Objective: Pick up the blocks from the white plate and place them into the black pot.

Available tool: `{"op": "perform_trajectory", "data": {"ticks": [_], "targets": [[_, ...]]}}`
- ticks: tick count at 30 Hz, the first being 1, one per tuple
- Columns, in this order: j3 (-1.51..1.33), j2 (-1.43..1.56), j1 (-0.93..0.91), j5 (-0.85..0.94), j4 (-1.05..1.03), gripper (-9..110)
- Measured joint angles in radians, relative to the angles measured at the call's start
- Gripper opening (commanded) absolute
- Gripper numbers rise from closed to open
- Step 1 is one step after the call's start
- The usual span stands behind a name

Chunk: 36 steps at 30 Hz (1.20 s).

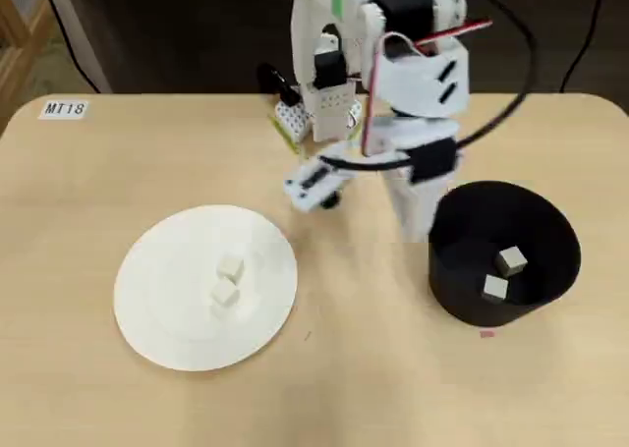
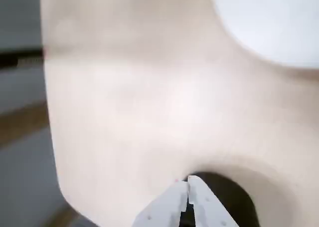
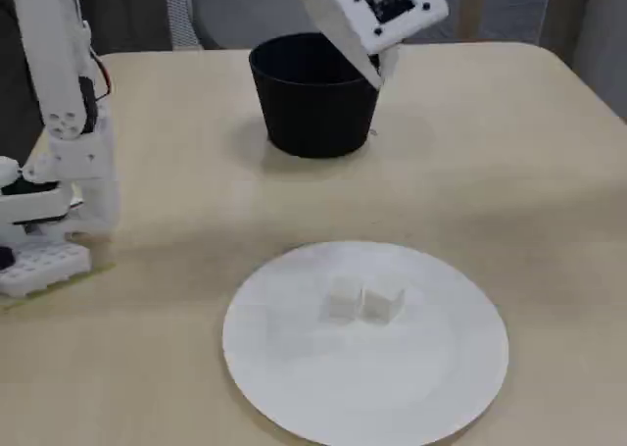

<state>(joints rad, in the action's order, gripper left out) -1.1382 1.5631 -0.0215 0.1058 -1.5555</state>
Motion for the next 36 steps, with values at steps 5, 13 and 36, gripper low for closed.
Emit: {"op": "perform_trajectory", "data": {"ticks": [5,13,36], "targets": [[0.041,-0.009,-0.245,-0.161,-0.091,-3],[-0.061,-0.003,-0.305,-0.195,-0.097,-3],[-0.534,0.025,-0.247,-0.407,0.462,9]]}}
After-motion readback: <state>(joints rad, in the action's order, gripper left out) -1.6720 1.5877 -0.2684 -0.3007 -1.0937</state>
